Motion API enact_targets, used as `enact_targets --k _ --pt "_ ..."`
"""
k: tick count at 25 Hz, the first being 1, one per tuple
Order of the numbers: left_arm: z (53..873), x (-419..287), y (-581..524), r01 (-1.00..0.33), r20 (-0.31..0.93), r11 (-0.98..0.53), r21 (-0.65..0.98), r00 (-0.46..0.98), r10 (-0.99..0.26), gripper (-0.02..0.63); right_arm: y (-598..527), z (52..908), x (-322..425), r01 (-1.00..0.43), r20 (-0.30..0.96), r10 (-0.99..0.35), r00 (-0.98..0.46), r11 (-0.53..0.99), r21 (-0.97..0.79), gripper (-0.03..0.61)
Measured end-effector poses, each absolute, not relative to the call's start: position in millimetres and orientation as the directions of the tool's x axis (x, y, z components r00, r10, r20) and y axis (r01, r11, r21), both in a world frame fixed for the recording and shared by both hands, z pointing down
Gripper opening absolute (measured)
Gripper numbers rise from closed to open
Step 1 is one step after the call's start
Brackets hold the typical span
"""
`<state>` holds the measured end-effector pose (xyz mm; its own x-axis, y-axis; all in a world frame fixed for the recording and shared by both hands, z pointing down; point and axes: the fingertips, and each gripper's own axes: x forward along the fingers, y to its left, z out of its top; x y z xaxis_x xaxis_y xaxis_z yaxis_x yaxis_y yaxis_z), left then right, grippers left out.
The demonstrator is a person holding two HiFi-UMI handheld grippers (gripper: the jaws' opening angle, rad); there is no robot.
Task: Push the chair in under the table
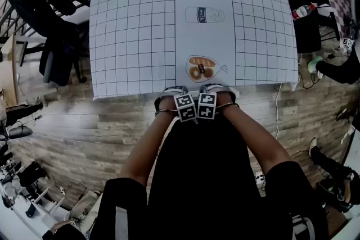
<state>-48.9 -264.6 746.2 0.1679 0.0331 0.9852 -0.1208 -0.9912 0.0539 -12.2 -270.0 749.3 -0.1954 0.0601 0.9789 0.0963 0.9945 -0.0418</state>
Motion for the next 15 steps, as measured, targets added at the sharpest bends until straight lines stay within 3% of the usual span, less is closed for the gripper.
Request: enact_targets --k 15 --pt "755.4 -52.8 -274.0 -0.100 0.985 -0.992 0.074 0.160 0.057 0.124 -278.6 757.0 -16.3 0.067 0.975 0.071 -0.210 0.996 -0.058 0.087"
